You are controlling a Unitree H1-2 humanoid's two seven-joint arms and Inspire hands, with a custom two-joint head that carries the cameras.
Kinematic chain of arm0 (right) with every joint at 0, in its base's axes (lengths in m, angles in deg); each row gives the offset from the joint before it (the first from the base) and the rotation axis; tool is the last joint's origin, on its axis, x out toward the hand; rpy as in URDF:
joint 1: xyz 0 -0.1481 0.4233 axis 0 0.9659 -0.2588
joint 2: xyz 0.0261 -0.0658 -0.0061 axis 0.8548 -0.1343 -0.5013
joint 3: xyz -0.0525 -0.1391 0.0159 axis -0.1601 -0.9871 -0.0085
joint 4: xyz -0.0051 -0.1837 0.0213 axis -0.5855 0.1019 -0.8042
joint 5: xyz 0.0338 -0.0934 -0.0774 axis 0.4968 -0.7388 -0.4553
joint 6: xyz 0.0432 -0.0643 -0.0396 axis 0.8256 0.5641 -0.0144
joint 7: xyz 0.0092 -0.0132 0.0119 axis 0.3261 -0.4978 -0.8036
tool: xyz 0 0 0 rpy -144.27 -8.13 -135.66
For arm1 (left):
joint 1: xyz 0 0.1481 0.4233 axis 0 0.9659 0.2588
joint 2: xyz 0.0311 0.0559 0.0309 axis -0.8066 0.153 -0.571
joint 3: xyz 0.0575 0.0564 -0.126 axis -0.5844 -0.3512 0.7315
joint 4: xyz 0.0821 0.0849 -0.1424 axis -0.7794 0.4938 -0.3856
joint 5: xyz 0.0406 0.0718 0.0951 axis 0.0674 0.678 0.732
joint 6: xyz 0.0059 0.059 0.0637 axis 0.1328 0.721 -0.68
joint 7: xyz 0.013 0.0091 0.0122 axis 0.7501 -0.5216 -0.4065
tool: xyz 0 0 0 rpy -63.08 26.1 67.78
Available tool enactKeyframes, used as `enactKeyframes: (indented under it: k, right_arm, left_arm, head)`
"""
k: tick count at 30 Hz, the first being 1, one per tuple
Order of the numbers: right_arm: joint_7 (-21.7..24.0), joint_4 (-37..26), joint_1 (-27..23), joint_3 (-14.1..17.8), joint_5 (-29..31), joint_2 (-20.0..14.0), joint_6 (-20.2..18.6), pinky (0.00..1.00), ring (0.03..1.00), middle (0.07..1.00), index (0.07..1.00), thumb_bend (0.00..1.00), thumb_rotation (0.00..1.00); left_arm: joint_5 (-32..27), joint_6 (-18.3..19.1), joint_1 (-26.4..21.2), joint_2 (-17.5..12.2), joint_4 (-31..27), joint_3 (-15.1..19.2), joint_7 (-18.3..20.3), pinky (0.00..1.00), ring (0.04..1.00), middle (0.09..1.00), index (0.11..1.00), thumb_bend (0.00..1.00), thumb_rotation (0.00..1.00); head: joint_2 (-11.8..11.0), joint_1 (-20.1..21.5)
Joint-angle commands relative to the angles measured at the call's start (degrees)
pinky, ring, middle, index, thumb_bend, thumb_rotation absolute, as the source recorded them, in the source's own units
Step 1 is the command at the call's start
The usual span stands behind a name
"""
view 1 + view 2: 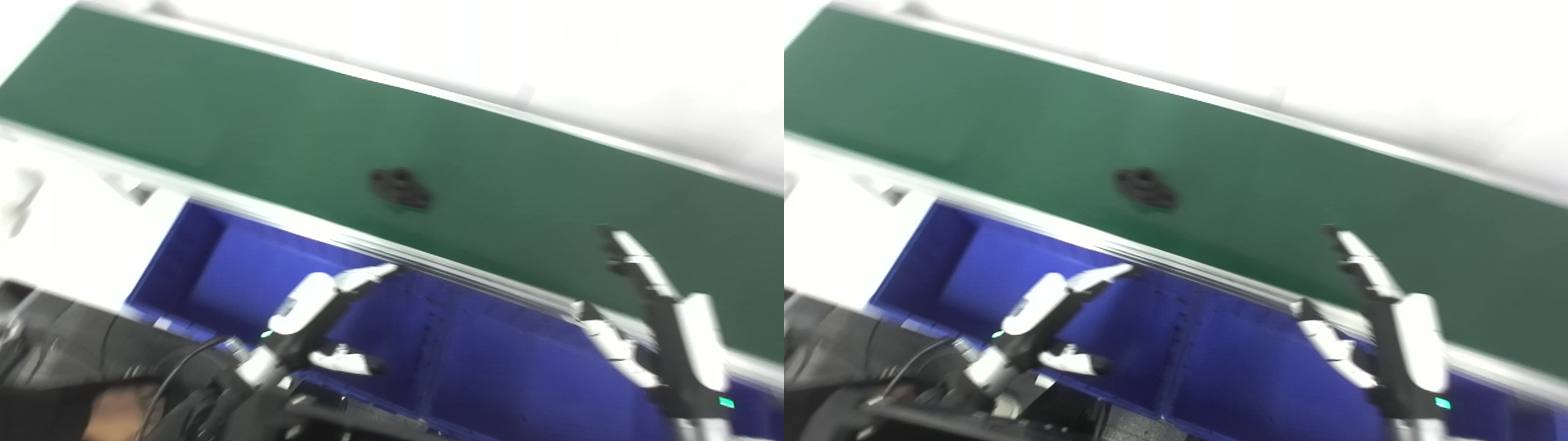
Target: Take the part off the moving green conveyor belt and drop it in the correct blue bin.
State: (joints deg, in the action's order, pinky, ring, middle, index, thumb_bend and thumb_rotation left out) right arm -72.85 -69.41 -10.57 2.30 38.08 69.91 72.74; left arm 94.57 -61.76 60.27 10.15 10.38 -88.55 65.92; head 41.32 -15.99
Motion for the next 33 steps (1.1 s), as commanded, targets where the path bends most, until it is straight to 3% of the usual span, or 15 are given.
enactKeyframes:
  k: [1,5,8,12,18,22,26,27,30,33]
  right_arm:
    - [1.47,-2.92,-1.77,0.32,-0.14,0.04,-2.09,0.69,0.804,0.868,0.875,0.48,0.26]
    - [2.59,-1.95,-5.10,0.02,0.13,0.61,-1.76,0.67,0.809,0.876,0.883,0.56,0.10]
    - [2.55,-1.47,-7.32,-0.67,-2.01,1.58,-1.34,0.66,0.791,0.850,0.872,0.62,0.06]
    - [3.87,-2.21,-9.26,-1.47,-4.12,2.87,-3.34,0.65,0.784,0.840,0.857,0.65,0.13]
    - [5.04,-3.00,-13.40,-1.48,-6.88,4.67,-5.61,0.62,0.752,0.811,0.819,0.72,0.17]
    - [6.30,-2.14,-16.14,-1.90,-7.74,4.78,-6.65,0.60,0.724,0.783,0.795,0.76,0.18]
    - [7.70,0.08,-18.46,-3.70,-10.16,5.62,-8.26,0.61,0.723,0.794,0.810,0.75,0.24]
    - [8.03,0.73,-19.01,-4.22,-11.07,5.87,-8.74,0.61,0.726,0.796,0.814,0.74,0.26]
    - [8.71,2.58,-20.67,-5.87,-14.74,7.31,-10.68,0.62,0.729,0.797,0.820,0.76,0.33]
    - [8.95,4.99,-22.34,-7.44,-17.78,8.73,-12.50,0.63,0.729,0.793,0.813,0.76,0.34]
  left_arm:
    - [1.50,-2.02,-0.85,0.46,-0.05,-1.02,-2.80,0.85,0.865,0.881,0.900,0.88,1.00]
    - [2.19,-2.07,-2.24,0.19,2.12,-3.25,-5.63,0.84,0.856,0.877,0.894,0.87,1.00]
    - [2.76,-2.07,-2.93,-0.50,3.25,-4.86,-8.54,0.84,0.852,0.870,0.884,0.87,1.00]
    - [2.42,-2.06,-3.36,-1.49,4.39,-6.07,-10.52,0.85,0.856,0.874,0.888,0.87,1.00]
    - [1.33,-2.01,-2.80,-2.14,4.10,-5.84,-9.48,0.86,0.878,0.892,0.907,0.87,1.00]
    - [1.12,-2.03,-2.50,-2.76,3.95,-5.44,-9.28,0.86,0.879,0.892,0.913,0.87,1.00]
    - [0.62,-2.04,-2.24,-3.56,3.60,-4.86,-9.75,0.86,0.876,0.893,0.913,0.88,1.00]
    - [0.30,-2.06,-2.34,-3.97,3.62,-5.08,-10.07,0.86,0.873,0.892,0.912,0.88,1.00]
    - [-0.76,-2.07,-2.19,-5.03,3.18,-4.94,-10.04,0.88,0.888,0.905,0.924,0.86,1.00]
    - [-1.94,-2.06,-2.55,-6.36,3.44,-5.84,-11.80,0.88,0.883,0.900,0.919,0.85,1.00]
  head:
    - [-1.57,-2.74]
    - [-2.92,-4.65]
    - [-3.02,-1.68]
    - [-2.82,1.58]
    - [-3.85,6.06]
    - [-4.38,11.81]
    - [-3.49,18.81]
    - [-3.49,18.81]
    - [-2.40,24.22]
    - [-1.47,27.13]
